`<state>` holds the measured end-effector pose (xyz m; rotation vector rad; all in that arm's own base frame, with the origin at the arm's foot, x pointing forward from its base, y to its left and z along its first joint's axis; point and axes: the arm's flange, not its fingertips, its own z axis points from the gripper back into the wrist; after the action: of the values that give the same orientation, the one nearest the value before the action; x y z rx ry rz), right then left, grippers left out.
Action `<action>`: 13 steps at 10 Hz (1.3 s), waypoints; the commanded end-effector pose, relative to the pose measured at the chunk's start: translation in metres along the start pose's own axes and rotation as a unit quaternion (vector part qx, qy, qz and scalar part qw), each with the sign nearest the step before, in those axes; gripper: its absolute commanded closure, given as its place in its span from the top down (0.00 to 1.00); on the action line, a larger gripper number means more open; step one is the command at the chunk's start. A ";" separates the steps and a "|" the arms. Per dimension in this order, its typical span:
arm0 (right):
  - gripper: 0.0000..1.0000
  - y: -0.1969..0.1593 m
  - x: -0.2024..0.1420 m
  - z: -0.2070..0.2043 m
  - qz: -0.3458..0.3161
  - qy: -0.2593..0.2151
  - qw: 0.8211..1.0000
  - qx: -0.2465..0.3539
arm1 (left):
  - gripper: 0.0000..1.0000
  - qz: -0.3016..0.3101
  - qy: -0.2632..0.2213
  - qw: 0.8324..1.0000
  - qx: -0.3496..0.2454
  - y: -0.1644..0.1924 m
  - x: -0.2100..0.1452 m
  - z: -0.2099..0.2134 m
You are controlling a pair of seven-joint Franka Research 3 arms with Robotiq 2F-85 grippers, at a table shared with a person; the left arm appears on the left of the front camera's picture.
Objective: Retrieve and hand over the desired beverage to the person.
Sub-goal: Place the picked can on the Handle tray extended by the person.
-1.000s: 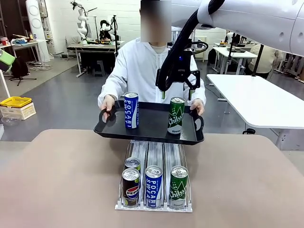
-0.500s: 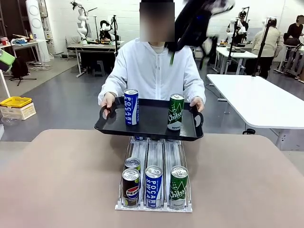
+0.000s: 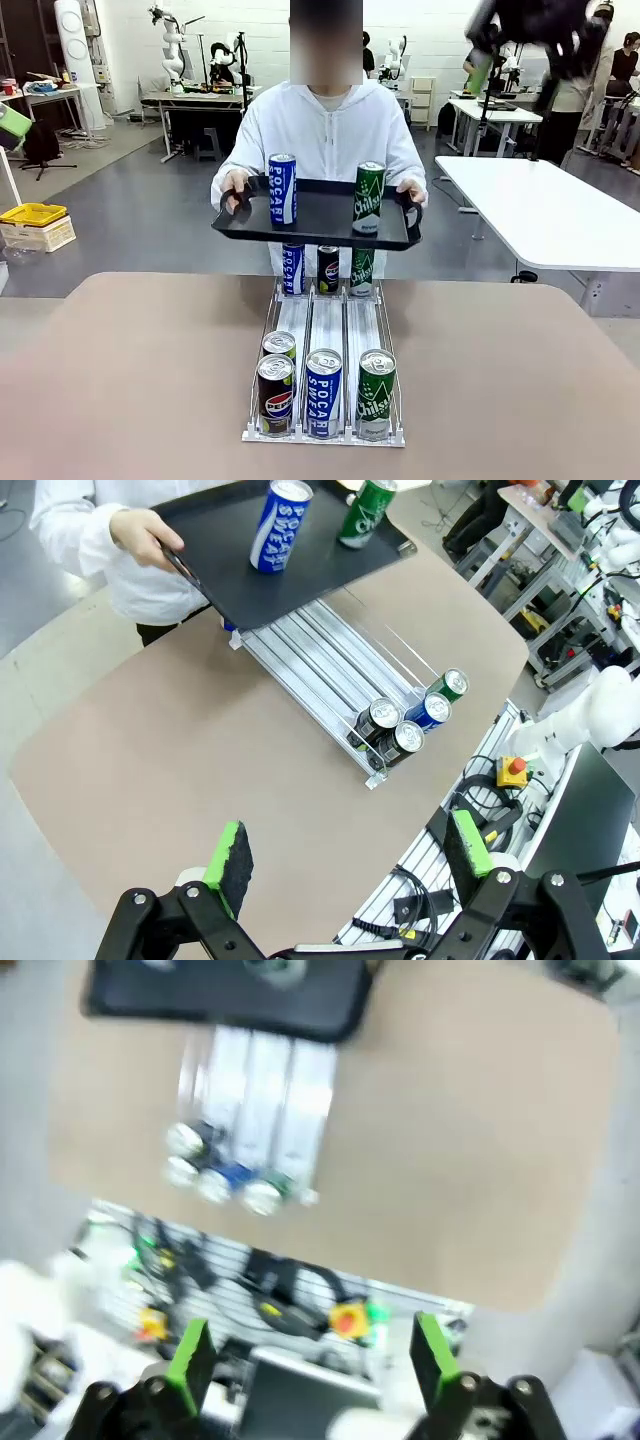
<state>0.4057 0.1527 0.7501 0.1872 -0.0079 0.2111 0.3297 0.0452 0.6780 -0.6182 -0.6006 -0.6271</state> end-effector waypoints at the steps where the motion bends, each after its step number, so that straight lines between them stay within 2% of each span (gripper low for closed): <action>1: 1.00 -0.002 -0.030 -0.059 0.033 -0.022 0.996 -0.074 | 1.00 -0.007 -0.002 1.000 -0.002 0.000 -0.001 0.000; 3: 1.00 -0.005 -0.030 -0.082 0.014 -0.013 0.996 -0.083 | 1.00 -0.007 -0.002 1.000 -0.002 0.000 -0.001 0.000; 6: 1.00 -0.017 -0.025 -0.089 -0.019 -0.014 0.997 -0.068 | 1.00 -0.007 -0.002 1.000 -0.002 0.000 -0.001 0.000; 7: 1.00 -0.005 -0.027 -0.088 0.018 0.000 0.997 -0.081 | 1.00 -0.007 -0.002 1.000 -0.002 0.000 -0.001 0.000; 13: 1.00 -0.005 -0.027 -0.088 0.018 0.000 0.997 -0.081 | 1.00 -0.007 -0.002 1.000 -0.002 0.000 -0.001 0.000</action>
<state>0.3792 0.1607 0.6612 0.0341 -0.0314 0.2413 0.3297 0.0452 0.6780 -0.6182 -0.6006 -0.6271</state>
